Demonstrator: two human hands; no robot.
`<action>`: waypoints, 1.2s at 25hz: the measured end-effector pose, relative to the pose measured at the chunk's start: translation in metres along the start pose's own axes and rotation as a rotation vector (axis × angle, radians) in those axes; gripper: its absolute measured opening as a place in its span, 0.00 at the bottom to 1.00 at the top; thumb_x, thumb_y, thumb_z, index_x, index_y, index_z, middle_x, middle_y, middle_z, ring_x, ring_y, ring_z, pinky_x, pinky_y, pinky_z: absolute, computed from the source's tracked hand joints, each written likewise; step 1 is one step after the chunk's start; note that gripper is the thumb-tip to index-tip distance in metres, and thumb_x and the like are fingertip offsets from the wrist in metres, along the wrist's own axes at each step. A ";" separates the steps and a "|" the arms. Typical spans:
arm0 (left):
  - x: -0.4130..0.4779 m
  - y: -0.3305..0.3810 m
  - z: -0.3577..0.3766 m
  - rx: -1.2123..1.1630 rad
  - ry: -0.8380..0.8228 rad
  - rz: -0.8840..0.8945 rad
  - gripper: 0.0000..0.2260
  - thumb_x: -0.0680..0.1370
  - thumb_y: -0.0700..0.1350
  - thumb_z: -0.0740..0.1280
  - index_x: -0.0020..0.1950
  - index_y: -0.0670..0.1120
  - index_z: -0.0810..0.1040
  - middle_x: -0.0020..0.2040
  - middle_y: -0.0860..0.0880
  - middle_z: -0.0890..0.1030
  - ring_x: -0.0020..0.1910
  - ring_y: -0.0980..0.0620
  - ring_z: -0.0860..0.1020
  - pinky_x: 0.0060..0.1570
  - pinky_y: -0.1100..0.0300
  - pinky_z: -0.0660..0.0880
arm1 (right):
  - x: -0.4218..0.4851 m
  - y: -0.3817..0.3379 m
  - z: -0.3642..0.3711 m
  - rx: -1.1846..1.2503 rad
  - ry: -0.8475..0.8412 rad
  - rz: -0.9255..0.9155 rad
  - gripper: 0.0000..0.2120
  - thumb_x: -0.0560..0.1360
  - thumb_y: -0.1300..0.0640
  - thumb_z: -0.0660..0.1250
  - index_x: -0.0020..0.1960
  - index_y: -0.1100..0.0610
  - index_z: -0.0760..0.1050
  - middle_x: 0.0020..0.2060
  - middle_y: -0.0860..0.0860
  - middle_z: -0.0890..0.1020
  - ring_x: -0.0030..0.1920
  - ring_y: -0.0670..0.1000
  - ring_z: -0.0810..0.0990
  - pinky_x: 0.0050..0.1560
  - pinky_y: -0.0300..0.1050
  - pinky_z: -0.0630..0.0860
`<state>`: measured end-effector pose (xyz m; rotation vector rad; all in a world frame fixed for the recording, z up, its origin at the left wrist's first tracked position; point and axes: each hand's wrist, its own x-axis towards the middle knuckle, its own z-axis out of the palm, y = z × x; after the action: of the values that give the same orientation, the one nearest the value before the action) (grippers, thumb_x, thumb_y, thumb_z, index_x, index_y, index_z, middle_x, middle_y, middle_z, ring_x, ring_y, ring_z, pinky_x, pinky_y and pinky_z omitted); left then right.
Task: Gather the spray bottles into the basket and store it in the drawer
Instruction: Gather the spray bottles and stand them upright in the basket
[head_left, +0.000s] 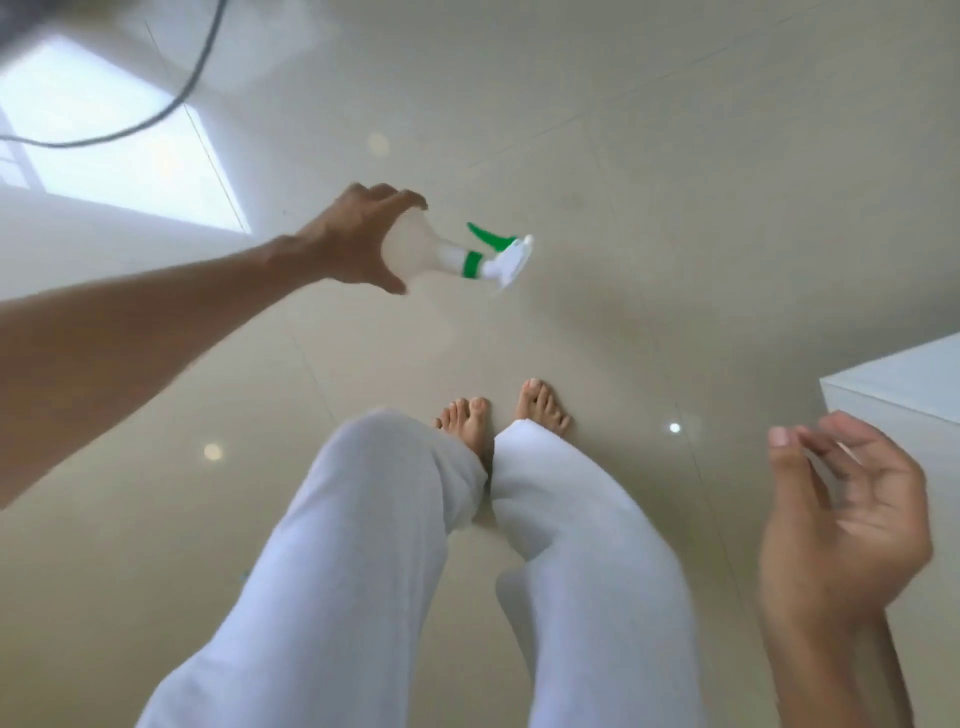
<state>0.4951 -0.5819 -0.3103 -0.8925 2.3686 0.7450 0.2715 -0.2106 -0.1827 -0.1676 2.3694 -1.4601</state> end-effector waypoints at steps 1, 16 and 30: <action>-0.023 0.033 -0.019 -0.155 0.039 -0.003 0.44 0.58 0.50 0.84 0.71 0.47 0.70 0.64 0.42 0.77 0.61 0.39 0.75 0.59 0.49 0.74 | -0.017 -0.027 -0.009 0.049 -0.005 0.016 0.15 0.76 0.70 0.72 0.56 0.53 0.76 0.45 0.39 0.84 0.49 0.43 0.82 0.53 0.32 0.79; -0.274 0.524 -0.094 -0.787 -0.540 0.590 0.35 0.63 0.56 0.77 0.65 0.51 0.68 0.58 0.49 0.79 0.56 0.48 0.80 0.53 0.46 0.81 | -0.127 -0.236 -0.281 0.354 0.281 0.093 0.19 0.79 0.58 0.72 0.69 0.50 0.78 0.62 0.44 0.84 0.65 0.44 0.81 0.69 0.44 0.76; -0.323 0.822 0.074 -0.407 -0.256 0.841 0.44 0.64 0.58 0.80 0.75 0.51 0.64 0.70 0.56 0.72 0.67 0.60 0.70 0.65 0.65 0.68 | -0.120 -0.088 -0.558 0.413 0.710 0.149 0.16 0.79 0.66 0.69 0.65 0.56 0.75 0.59 0.47 0.84 0.63 0.42 0.82 0.62 0.36 0.79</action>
<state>0.1476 0.1277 0.0907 0.1328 2.3463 1.5859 0.1773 0.2522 0.1504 0.7260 2.4030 -2.1400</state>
